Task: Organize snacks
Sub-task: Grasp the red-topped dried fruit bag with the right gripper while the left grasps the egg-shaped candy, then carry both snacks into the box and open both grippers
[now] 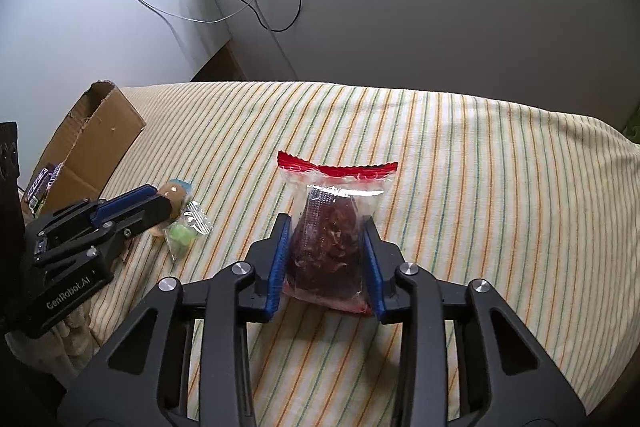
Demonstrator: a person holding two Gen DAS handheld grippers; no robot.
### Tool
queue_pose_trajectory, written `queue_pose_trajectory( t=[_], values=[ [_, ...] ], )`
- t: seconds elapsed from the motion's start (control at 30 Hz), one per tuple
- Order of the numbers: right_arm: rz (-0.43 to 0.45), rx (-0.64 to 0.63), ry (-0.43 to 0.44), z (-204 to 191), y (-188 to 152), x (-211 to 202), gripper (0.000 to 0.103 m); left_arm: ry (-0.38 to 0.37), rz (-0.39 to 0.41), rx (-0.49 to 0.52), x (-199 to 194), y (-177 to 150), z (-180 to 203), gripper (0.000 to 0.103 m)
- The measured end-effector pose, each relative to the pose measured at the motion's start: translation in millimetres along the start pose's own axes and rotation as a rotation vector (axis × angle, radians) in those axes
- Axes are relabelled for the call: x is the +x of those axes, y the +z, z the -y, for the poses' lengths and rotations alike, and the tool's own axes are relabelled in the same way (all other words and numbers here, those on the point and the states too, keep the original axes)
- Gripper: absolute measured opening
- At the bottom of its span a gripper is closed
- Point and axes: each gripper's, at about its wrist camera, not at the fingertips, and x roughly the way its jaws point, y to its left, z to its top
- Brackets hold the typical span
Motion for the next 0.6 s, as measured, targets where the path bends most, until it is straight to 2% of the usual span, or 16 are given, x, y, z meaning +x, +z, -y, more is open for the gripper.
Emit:
queue_pose_trajectory(
  t=[0.4,0.6],
  values=[
    [0.022,0.016,0.010,7.2,-3.5,-13.1,0.034,0.017,0.036,-0.023,-19.6,-5.0,-8.1,0.020],
    [0.042,-0.001,0.019,-1.7,-1.1,-26.3,0.034,-0.003,0.072,-0.019,-41.2,-8.1,-7.6,0.020]
  ],
)
